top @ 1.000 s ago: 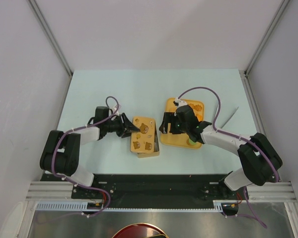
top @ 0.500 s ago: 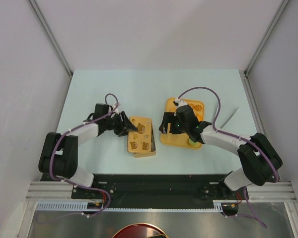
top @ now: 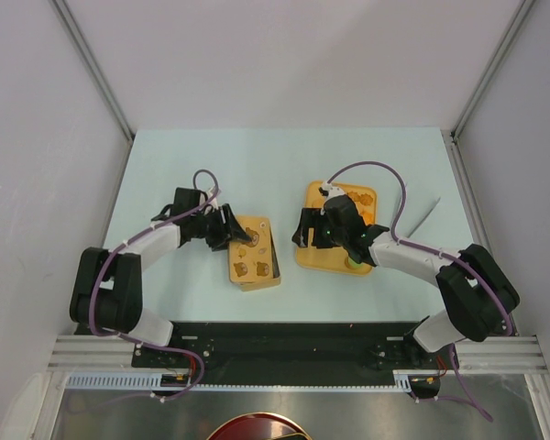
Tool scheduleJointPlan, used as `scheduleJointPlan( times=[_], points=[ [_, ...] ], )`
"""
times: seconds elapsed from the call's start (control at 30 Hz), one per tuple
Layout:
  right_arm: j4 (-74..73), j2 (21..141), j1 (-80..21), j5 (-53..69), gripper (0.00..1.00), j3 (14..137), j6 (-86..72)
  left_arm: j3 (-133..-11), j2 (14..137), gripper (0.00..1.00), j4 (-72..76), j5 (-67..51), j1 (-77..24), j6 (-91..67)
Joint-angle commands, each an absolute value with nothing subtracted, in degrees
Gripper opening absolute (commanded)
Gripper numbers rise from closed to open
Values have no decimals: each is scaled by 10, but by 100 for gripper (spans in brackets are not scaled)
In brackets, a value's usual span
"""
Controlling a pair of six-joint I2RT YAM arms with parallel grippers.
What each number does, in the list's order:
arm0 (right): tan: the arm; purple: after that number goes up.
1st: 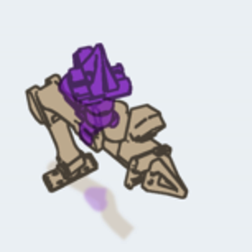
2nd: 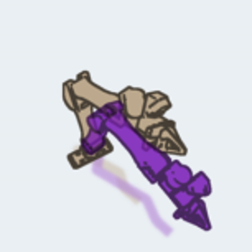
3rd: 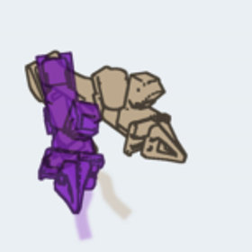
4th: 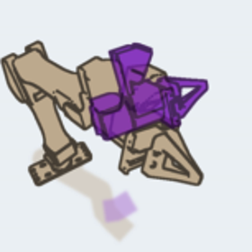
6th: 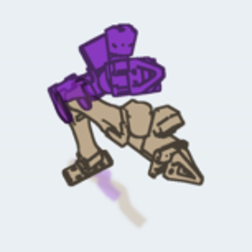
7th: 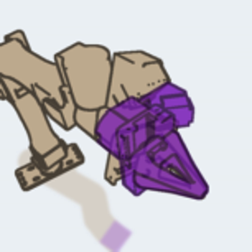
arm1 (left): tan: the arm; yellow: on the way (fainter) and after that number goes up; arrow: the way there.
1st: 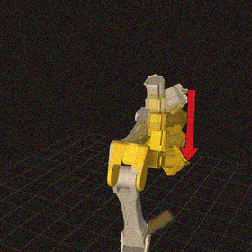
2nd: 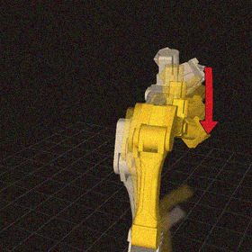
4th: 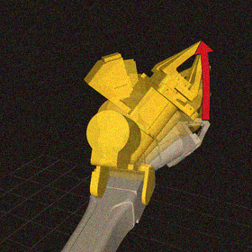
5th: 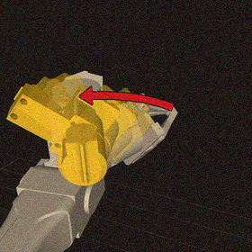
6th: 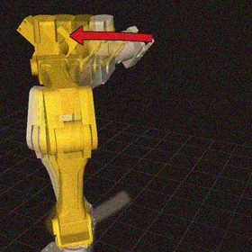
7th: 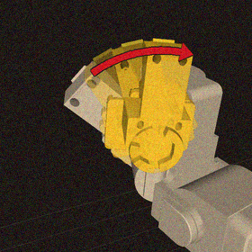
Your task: Pack the cookies
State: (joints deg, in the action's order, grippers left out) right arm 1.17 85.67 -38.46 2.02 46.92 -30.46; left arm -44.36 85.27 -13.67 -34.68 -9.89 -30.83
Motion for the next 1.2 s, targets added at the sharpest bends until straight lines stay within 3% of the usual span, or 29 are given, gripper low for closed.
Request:
scheduleJointPlan(
  times=[0.0,0.5,1.17],
  points=[
    [32,859,-388,21,80,471,-310,-466,832,60,-170,-330,-96,-273],
    [32,858,-390,22,81,471,-309,-399,809,62,-47,-449,-69,-330],
    [34,853,-389,24,81,468,-309,-400,779,62,-127,-383,-17,-295]
  ],
)
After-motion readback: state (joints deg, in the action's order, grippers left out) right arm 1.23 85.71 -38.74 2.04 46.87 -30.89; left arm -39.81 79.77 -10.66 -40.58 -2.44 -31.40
